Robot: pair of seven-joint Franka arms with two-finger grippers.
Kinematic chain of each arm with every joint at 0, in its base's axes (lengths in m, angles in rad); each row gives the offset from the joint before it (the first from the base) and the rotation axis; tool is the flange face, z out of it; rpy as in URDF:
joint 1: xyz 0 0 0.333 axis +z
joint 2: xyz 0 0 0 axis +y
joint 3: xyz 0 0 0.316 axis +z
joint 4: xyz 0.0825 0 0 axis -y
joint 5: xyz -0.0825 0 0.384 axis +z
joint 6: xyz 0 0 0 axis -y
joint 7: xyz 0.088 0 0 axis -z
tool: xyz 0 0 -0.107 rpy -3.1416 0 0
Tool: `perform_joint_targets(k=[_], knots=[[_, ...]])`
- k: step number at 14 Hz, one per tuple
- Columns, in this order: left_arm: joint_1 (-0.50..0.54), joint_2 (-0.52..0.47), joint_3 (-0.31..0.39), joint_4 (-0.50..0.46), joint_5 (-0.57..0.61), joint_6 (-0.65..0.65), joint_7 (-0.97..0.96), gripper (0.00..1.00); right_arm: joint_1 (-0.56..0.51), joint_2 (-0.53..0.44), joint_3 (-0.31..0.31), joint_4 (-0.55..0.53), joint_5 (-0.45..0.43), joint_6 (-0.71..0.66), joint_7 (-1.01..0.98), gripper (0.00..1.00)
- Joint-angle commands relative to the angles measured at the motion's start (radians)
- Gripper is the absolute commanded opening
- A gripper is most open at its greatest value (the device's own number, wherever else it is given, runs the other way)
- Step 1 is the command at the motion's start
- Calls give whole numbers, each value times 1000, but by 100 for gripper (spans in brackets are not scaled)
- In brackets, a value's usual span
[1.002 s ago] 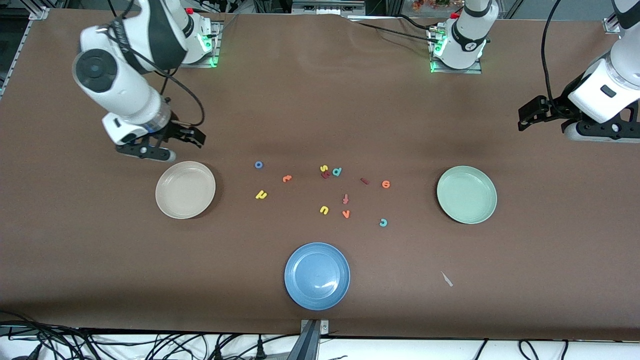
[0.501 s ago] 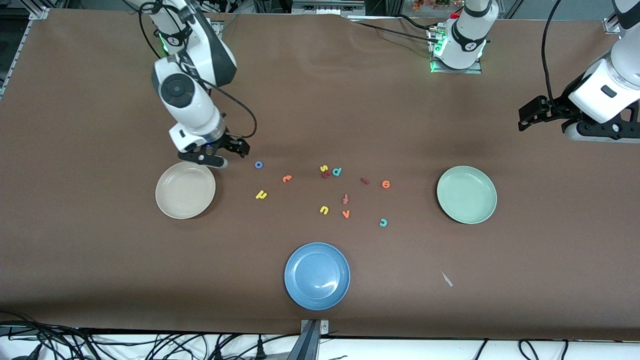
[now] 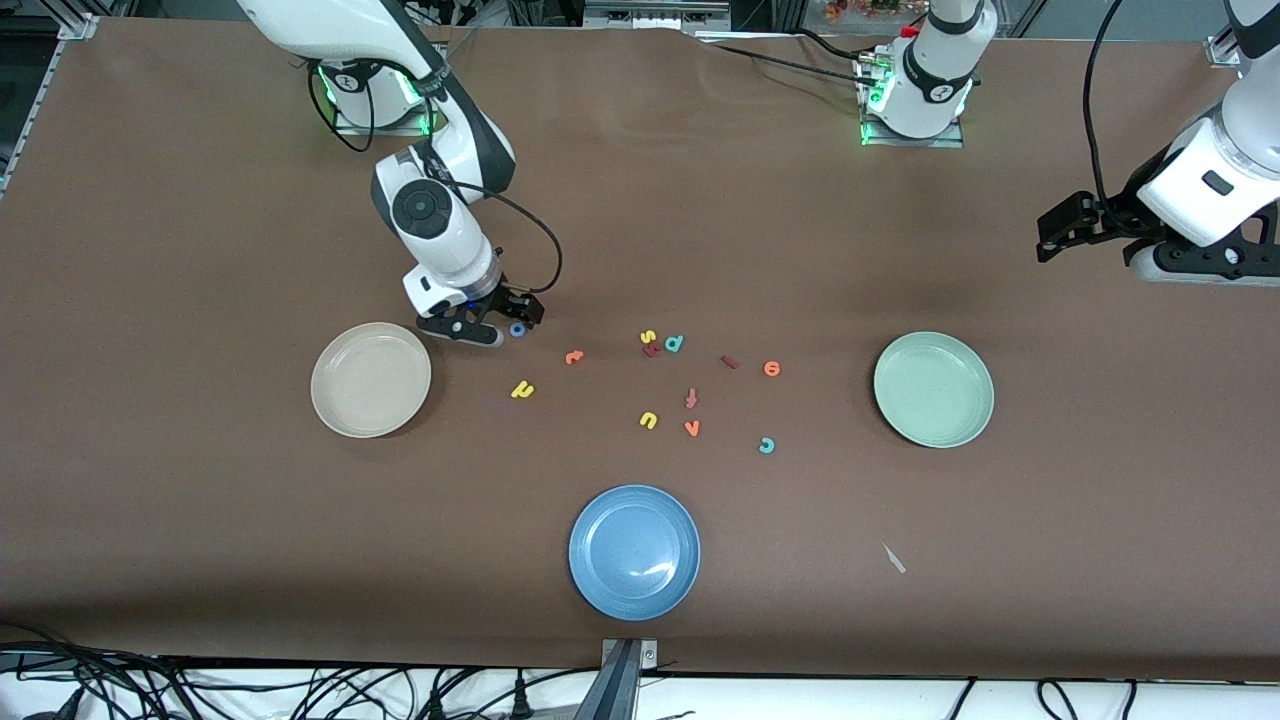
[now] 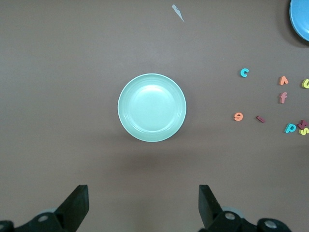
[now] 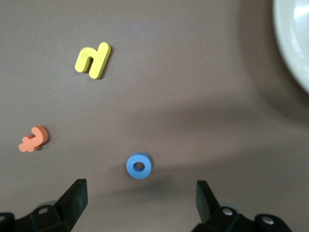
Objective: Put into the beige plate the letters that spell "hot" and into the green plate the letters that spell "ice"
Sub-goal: 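Reach the right gripper over the blue foam ring beside the beige plate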
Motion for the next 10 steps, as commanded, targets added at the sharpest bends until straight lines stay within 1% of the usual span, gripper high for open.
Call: perform_joint_targets(k=[1,7,9,10], knots=[[-3,5,0,16,20,-11,11,100,15,21,4,18,6,12,7,100],[-6,5,0,14,18,-12,11,100,18,70,4,40,2,9,0,100],[-6,3,0,14,20,-12,11,100,17,76,4,50,-4,8,-8,99],[-8,3,0,14,20,-14,11,100,17,85,4,57,-6,6,-17,96]])
